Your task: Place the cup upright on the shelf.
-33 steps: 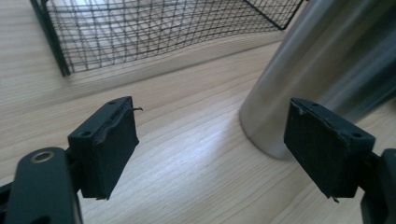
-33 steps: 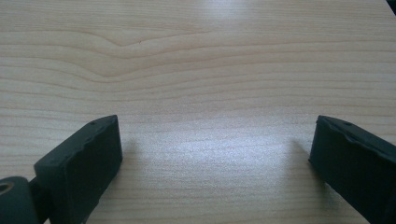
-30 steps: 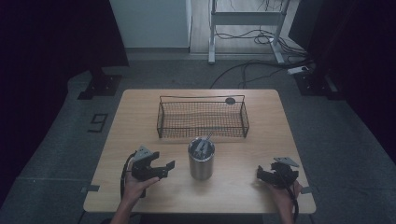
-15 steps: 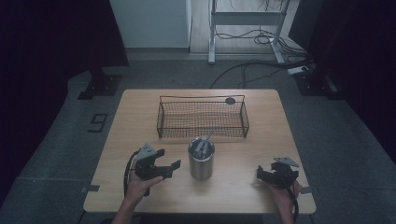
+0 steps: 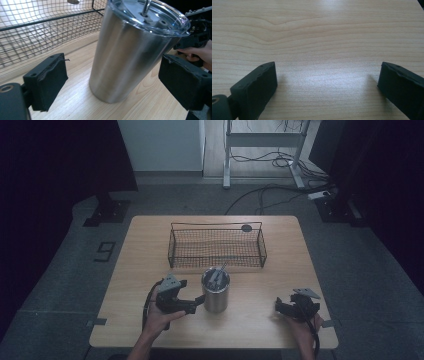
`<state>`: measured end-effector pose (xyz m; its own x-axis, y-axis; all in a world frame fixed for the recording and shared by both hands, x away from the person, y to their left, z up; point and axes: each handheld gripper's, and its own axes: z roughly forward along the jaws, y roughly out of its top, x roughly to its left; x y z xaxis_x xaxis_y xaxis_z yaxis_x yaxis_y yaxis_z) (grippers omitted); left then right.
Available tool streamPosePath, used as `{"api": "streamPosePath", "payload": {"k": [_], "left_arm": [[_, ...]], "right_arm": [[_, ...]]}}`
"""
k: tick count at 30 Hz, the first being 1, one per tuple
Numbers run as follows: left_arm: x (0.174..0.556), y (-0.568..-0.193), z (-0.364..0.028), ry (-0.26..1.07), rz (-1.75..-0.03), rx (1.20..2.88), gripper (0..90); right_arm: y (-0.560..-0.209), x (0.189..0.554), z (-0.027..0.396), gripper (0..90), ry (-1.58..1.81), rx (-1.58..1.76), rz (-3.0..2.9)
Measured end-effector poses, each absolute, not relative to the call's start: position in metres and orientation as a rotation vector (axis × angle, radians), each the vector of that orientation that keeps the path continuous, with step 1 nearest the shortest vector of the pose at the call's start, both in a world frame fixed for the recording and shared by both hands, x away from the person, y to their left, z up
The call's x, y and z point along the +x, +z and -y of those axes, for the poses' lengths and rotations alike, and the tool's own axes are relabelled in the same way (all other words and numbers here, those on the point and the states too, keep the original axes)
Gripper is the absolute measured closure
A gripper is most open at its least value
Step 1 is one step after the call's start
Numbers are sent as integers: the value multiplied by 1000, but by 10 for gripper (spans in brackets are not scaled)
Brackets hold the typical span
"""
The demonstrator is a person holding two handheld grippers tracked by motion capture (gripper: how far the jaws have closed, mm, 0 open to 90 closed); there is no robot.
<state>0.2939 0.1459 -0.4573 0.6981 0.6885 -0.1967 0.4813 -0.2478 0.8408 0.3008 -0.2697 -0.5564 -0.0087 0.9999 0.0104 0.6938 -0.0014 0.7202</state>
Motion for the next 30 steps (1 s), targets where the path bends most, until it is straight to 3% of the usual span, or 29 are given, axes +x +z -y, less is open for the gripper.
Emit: {"api": "streamPosePath", "payload": {"k": [30], "left_arm": [[308, -465, -99, 243, -862, 1980, 24]], "right_arm": [[-556, 301, 270, 20, 756, 1754, -1748]]}}
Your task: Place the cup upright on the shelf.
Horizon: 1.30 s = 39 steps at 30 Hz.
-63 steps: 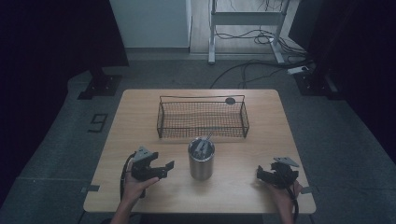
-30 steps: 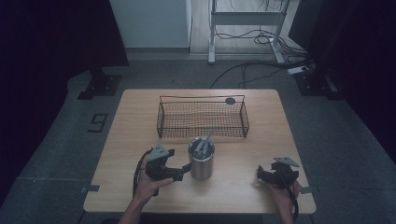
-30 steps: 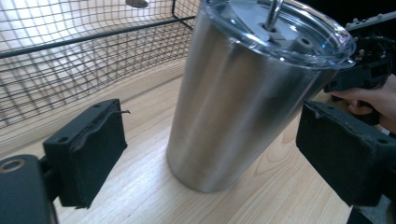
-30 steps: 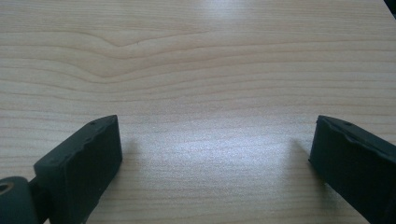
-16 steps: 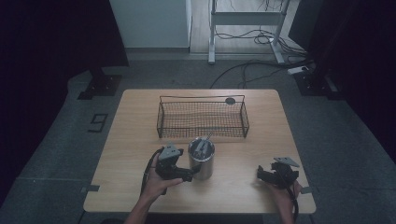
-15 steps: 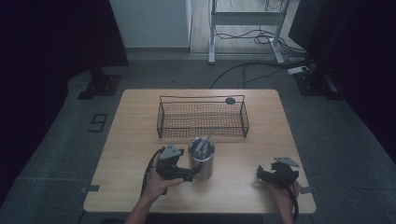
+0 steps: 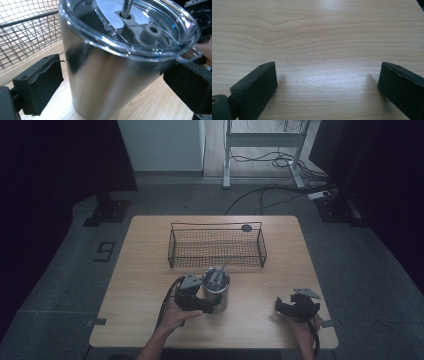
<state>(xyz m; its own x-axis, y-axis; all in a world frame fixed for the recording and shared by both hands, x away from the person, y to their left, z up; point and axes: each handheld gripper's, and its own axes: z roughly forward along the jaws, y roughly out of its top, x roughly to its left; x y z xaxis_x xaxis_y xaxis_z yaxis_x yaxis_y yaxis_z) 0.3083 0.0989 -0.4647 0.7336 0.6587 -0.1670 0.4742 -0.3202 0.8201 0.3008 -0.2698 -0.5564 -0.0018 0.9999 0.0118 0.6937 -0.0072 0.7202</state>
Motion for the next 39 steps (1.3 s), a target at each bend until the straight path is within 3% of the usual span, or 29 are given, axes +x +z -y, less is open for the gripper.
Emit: {"api": "streamPosePath", "payload": {"k": [21, 39], "left_arm": [[323, -479, -76, 303, -845, 1974, 0], [319, -476, -78, 341, -734, 1965, 36]], "right_arm": [[-556, 301, 270, 20, 755, 1753, -1748], [-556, 302, 271, 13, 750, 1759, -1746]]}}
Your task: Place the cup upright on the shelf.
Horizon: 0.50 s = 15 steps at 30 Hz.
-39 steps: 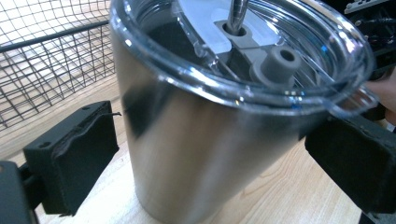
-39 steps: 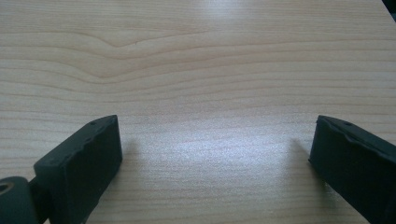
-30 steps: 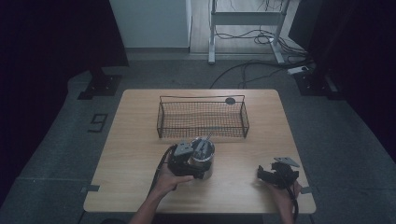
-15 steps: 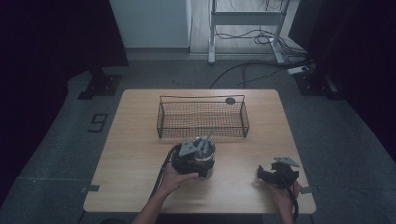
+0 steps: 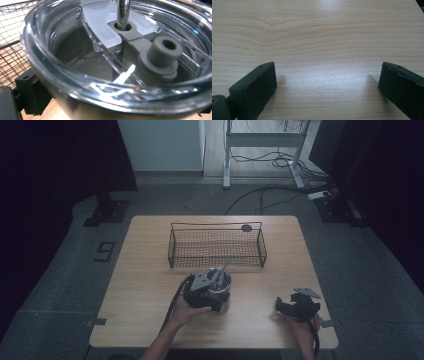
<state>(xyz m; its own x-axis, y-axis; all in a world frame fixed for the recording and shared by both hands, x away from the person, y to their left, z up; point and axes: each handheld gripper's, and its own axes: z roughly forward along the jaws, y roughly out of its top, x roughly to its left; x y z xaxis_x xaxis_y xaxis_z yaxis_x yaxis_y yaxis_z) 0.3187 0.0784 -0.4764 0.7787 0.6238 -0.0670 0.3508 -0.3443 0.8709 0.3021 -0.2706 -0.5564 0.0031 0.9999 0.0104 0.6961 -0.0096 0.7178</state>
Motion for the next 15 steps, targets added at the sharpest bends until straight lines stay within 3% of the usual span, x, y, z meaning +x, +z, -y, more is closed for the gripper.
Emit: {"api": "streamPosePath", "payload": {"k": [15], "left_arm": [[318, -457, -87, 374, -746, 1920, 37]], "right_arm": [[-557, 305, 272, 0, 747, 1767, -1740]]}}
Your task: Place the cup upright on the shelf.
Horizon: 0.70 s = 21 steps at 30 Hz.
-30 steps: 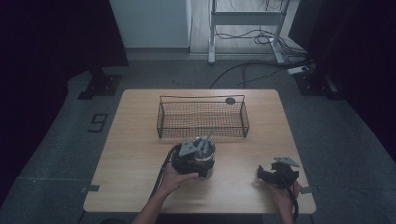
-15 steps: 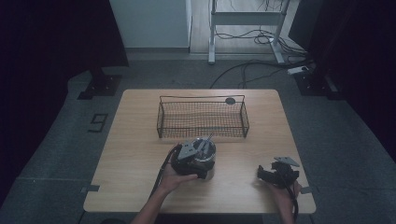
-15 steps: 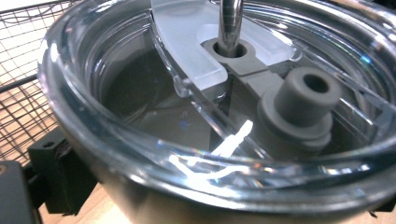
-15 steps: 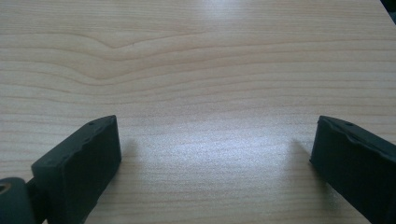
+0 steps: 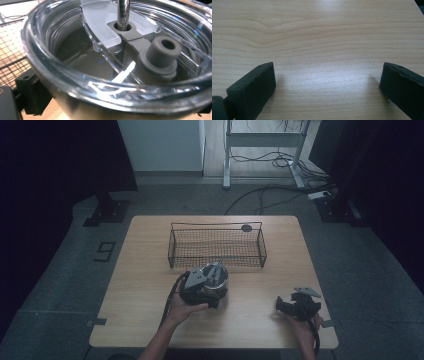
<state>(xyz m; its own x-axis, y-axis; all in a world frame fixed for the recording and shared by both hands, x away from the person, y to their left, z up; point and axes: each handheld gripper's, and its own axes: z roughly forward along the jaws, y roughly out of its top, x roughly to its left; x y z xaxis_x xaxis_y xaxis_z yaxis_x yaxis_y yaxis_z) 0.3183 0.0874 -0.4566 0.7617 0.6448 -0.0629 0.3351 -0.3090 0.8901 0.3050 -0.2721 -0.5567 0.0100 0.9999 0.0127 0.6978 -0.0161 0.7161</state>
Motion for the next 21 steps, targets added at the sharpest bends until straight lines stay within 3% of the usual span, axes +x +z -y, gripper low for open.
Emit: {"api": "streamPosePath", "payload": {"k": [21], "left_arm": [[322, -425, -98, 402, -760, 1873, 38]], "right_arm": [[-557, 307, 273, 0, 745, 1766, -1746]]}}
